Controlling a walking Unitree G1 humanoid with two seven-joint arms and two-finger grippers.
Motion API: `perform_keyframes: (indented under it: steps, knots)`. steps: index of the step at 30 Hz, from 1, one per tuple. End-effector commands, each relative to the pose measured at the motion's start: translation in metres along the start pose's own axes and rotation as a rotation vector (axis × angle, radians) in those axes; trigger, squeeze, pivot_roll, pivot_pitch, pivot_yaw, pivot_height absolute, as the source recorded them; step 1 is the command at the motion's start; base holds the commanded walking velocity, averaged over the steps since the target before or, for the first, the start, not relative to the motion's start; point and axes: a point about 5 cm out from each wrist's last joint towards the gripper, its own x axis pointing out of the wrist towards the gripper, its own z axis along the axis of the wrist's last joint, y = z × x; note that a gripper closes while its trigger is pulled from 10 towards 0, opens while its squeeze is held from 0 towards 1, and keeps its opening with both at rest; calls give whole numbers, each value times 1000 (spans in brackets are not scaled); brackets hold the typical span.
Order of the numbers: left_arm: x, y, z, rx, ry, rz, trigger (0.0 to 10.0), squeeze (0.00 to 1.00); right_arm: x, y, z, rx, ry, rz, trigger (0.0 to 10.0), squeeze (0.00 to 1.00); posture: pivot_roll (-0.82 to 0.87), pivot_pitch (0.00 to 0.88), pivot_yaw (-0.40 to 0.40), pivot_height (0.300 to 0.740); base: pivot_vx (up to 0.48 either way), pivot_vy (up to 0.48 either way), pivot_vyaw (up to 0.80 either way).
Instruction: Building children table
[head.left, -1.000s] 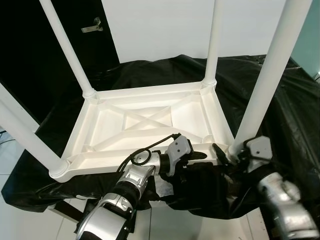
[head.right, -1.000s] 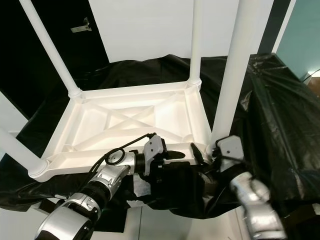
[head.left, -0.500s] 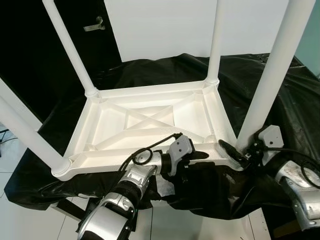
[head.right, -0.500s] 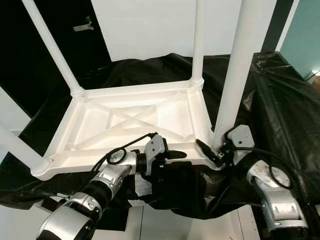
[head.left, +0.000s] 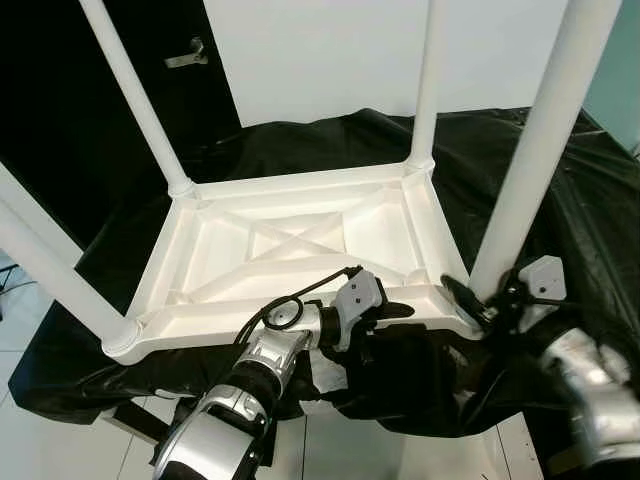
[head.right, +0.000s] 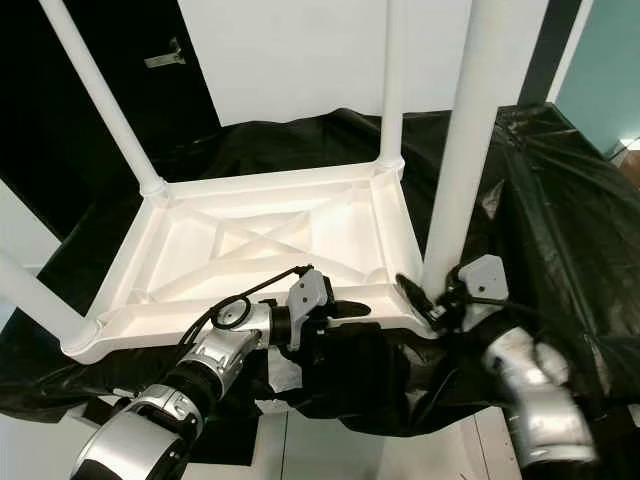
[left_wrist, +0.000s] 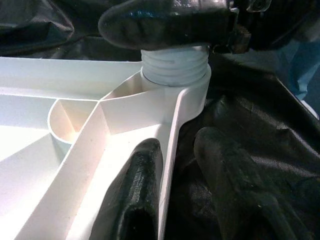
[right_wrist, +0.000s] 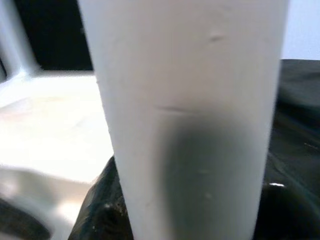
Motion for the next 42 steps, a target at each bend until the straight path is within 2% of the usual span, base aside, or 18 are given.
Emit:
perform_keyframes:
  steps: [1,3,6,10,15,16,20,21,23,24,25,28,31,35,37,40,41,42]
  knots:
    - [-1,-23,-34,-106,135,-123,10000,0,-9,-4,-14,-15,79,-173,0,0,-151,0,89,740,0,0,0]
    - [-1,-24,-35,-113,133,-122,10000,0,-15,7,-14,24,97,-381,0,0,-145,0,88,740,0,0,0]
    - [-2,-24,-36,-116,135,-121,10000,0,-16,4,-13,36,102,-467,0,0,-144,0,90,740,0,0,0]
    - [-2,-24,-36,-117,138,-120,10000,0,-13,3,-11,64,102,-539,0,0,-147,0,91,740,0,0,0]
    - [0,-24,-35,-111,139,-124,10000,0,-5,13,-10,78,87,-506,0,0,-146,0,87,740,0,0,0]
    - [1,-24,-35,-111,137,-124,10000,0,-2,17,-8,96,73,-456,10000,0,-149,0,84,740,0,0,0]
    - [2,-25,-34,-112,134,-123,10000,0,1,24,-4,111,53,-404,10000,0,-149,0,79,740,0,0,0]
    - [2,-25,-34,-113,132,-122,10000,0,2,25,-2,110,43,-379,10000,1000,-150,0,76,740,0,0,0]
    - [2,-25,-34,-115,131,-120,10000,0,5,24,0,96,33,-332,10000,1000,-154,0,73,740,0,0,0]
    - [3,-25,-35,-116,130,-118,10000,0,7,19,4,63,8,-282,10000,957,-155,0,71,740,0,0,0]
    - [3,-25,-35,-118,128,-117,10000,0,10,11,6,54,-8,-238,10000,0,-157,0,69,740,0,0,0]
    - [4,-25,-35,-118,128,-116,10000,0,11,5,7,51,-19,-214,10000,0,-157,0,69,740,0,0,0]
    - [5,-26,-34,-119,125,-114,10000,0,15,-15,13,33,-40,-117,10000,0,-161,0,67,740,0,0,0]
    - [5,-25,-34,-119,124,-114,10000,0,16,-19,16,-13,-37,-9,10000,0,-162,0,68,740,0,0,0]
    - [5,-26,-34,-120,123,-116,10000,0,14,-19,18,-86,-10,154,10000,0,-163,0,69,740,0,0,0]
    - [5,-26,-34,-120,123,-116,10000,0,13,-18,17,-102,3,209,10000,0,-163,0,69,740,0,0,0]
    - [5,-26,-34,-120,123,-117,10000,0,10,-18,16,-114,25,266,4588,0,-163,0,69,740,0,0,0]
    - [5,-26,-34,-120,123,-117,10000,0,10,-18,16,-114,25,266,4588,0,-163,0,69,740,0,0,0]
